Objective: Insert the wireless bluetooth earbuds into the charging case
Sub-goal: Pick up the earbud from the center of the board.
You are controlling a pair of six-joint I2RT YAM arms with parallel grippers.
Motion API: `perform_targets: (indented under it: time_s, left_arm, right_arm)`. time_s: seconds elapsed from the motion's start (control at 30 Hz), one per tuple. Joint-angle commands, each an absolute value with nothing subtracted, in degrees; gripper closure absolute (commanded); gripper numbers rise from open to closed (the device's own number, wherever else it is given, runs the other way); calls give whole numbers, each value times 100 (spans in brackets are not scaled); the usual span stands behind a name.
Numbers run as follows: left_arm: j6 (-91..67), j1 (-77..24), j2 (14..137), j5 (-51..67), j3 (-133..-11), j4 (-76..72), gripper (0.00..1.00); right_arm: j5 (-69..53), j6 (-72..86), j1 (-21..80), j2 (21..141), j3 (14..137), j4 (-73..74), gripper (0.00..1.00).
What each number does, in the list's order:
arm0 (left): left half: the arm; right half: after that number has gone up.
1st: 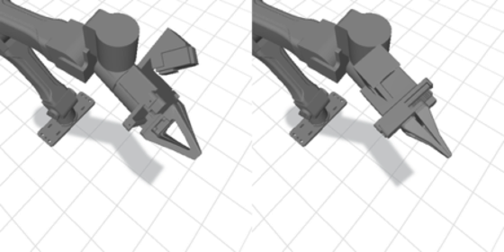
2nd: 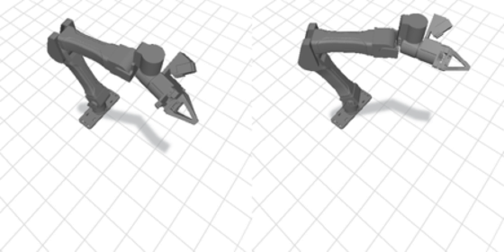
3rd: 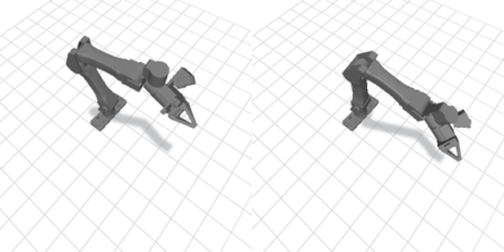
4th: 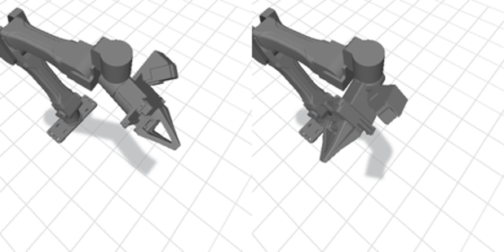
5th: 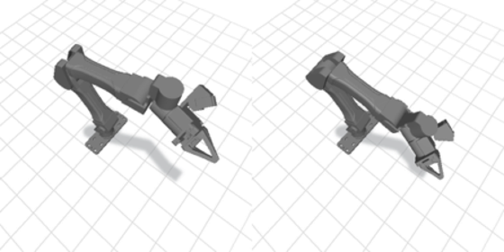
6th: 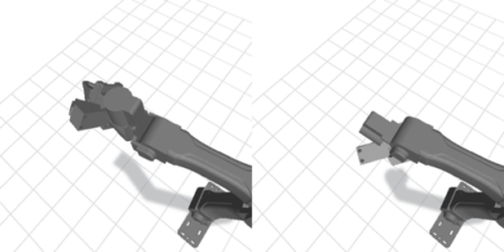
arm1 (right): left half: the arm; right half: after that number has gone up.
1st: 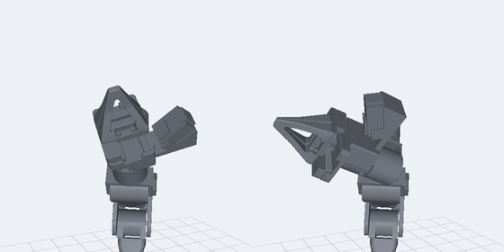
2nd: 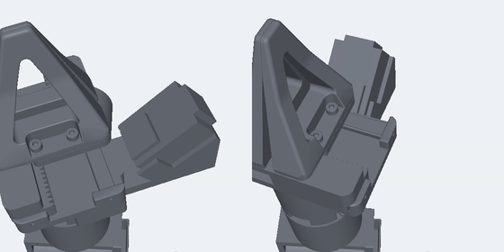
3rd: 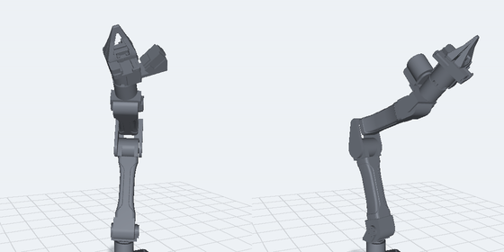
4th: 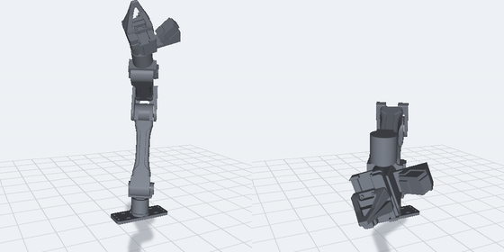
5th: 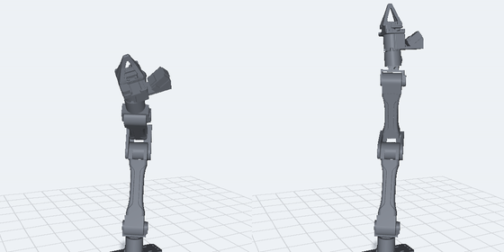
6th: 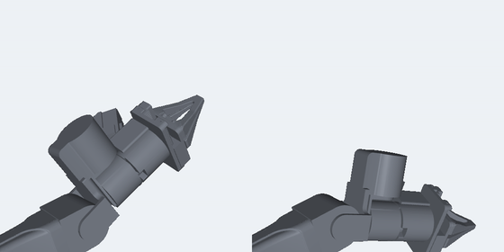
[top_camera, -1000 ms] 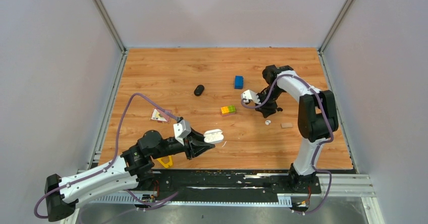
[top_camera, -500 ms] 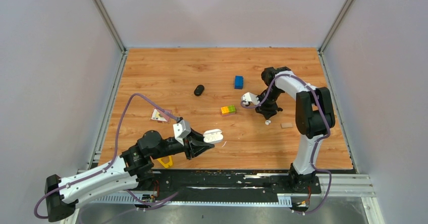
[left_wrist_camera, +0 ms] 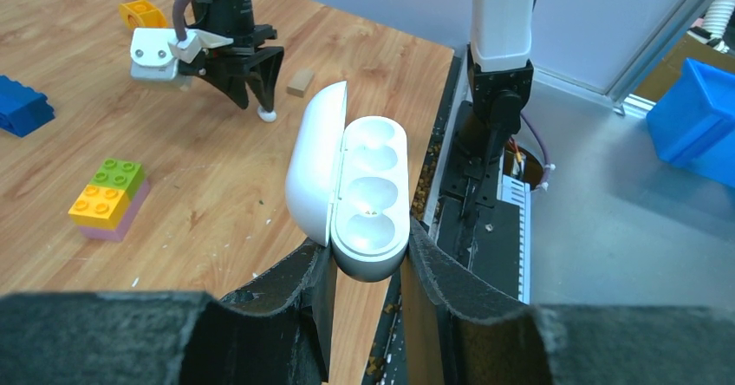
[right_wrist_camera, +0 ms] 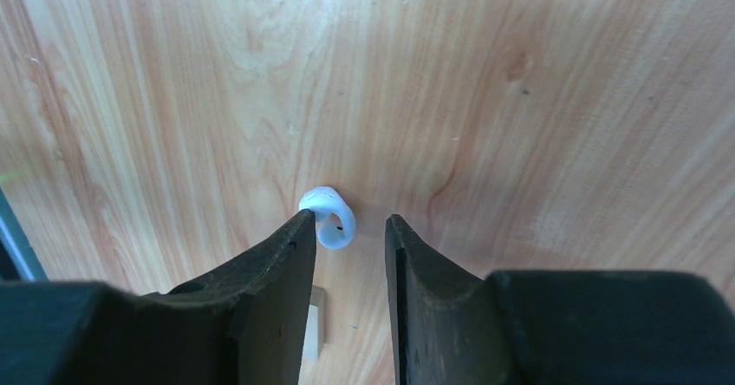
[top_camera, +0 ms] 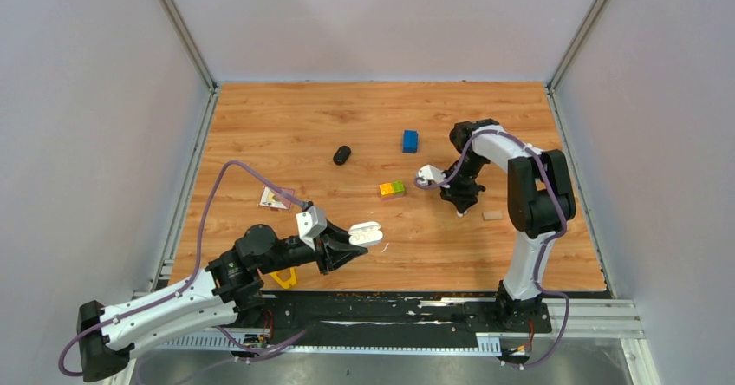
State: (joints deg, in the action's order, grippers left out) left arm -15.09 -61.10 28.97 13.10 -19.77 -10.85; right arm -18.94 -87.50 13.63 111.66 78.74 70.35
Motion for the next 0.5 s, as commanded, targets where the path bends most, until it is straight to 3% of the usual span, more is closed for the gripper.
perform_targets:
  time_s: [0.0,0.2,0.47]
  left_arm:
    - [-1457,-6130,2905,1308,-2180,-1156,100]
    - [-1466,-6142,2875,1301,-2180,-1136,100]
    - [-1474,-6135,2898,1307,-2171,-1142,100]
  right_arm:
    - [-1942,-8830,1338,10961,7691,7109,64]
    - [-1943,-8795,1331,10838,7614,7179,65]
    - [-1925,-8578,1291,10810,7781,7361,74]
